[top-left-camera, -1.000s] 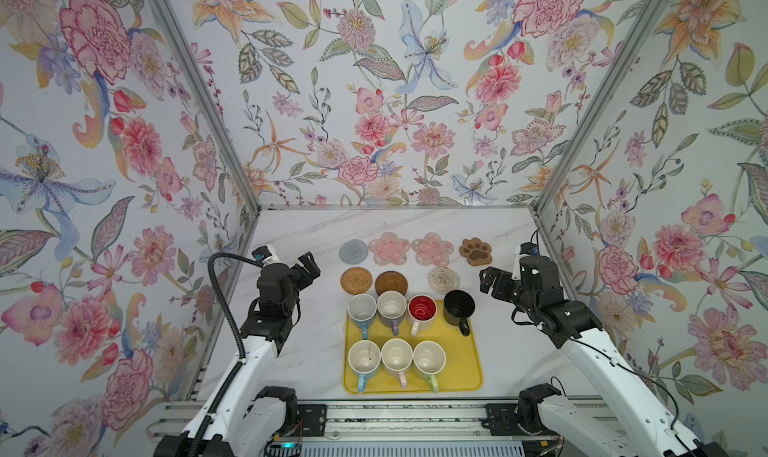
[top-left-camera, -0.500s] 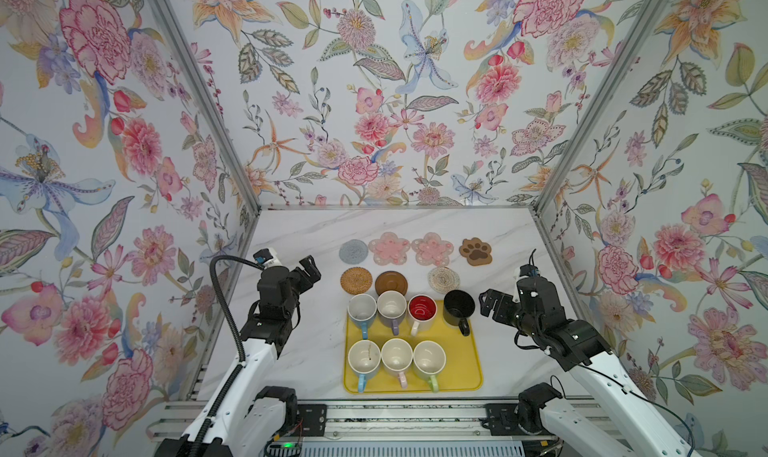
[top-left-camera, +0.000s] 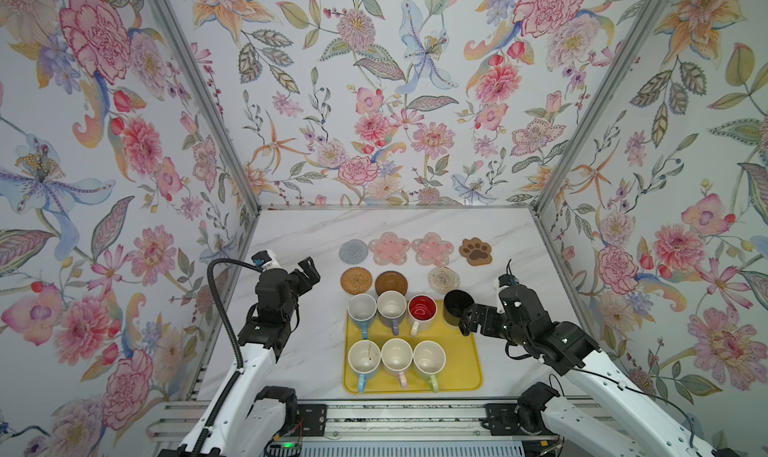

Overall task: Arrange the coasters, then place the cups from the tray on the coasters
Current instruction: 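Move the open right gripper toward the black mug on the yellow tray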

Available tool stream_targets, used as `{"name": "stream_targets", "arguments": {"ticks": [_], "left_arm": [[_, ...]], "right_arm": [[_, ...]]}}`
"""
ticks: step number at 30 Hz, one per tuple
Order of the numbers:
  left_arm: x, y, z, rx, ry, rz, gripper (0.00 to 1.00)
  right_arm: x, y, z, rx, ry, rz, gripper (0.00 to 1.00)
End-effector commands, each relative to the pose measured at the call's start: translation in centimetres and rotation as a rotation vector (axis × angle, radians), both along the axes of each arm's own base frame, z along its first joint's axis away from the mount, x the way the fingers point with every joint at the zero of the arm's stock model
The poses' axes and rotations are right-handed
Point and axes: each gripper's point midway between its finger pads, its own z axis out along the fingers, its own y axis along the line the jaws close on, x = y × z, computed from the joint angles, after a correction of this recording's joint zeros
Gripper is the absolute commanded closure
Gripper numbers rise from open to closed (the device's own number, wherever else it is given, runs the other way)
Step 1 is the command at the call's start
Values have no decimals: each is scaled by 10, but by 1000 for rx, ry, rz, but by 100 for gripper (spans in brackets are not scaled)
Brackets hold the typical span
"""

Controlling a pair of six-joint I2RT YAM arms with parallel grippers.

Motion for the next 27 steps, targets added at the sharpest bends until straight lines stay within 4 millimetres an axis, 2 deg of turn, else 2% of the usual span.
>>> {"name": "stream_targets", "arguments": {"ticks": [1,5,13,27], "left_arm": [[-4,3,-7,-16,17,11,1],[-5,1,-10,-30,21,4,1],[-10,2,-11,-37,11,10,1],[-13,1,-11,-42,15,6,1]], "right_arm": [[-2,4,-12,-38,18,-9,8],[-4,16,-24,-63,37,24,14],[-4,11,-47,-141,73,20,28],[11,14,-58,-221,57,35,46]]}}
